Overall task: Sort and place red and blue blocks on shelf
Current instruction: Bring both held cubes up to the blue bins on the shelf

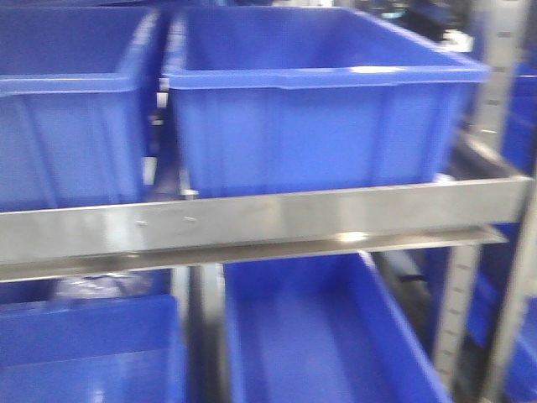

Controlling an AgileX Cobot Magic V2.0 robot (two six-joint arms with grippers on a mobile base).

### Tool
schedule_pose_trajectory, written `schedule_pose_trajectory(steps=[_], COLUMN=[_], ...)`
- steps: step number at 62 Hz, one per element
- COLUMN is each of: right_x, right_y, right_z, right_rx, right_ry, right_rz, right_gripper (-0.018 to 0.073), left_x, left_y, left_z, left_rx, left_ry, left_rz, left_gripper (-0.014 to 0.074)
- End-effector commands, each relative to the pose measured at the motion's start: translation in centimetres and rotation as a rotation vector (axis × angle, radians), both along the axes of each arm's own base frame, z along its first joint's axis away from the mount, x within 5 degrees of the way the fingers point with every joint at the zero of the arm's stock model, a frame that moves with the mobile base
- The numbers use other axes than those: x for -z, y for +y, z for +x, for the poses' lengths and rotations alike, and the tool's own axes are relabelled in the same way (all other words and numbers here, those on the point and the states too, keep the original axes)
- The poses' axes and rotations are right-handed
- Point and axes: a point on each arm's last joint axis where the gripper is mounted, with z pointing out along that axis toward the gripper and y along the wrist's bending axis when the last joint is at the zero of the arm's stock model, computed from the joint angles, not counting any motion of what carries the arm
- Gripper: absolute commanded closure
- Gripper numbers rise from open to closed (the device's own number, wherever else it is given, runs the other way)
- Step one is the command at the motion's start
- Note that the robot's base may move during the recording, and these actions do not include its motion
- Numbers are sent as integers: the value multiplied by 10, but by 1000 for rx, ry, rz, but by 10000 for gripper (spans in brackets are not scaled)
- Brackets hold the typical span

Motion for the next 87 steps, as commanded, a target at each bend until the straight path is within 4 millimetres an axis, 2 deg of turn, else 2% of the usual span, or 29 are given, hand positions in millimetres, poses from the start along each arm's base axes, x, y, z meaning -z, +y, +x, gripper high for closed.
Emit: schedule_pose_trajectory(steps=[1,87], right_x=[-17,-17], right_y=[-1,-1], right_z=[2,2], right_rx=[3,3], right_ry=[-116,-116], right_rz=[-16,-16], right_gripper=[505,505], left_x=[-16,-16], left_y=[-2,-2], left_z=[6,6], left_rx=[14,14], left_ry=[-96,-96], left_rz=[-16,-16], left_gripper=[473,473])
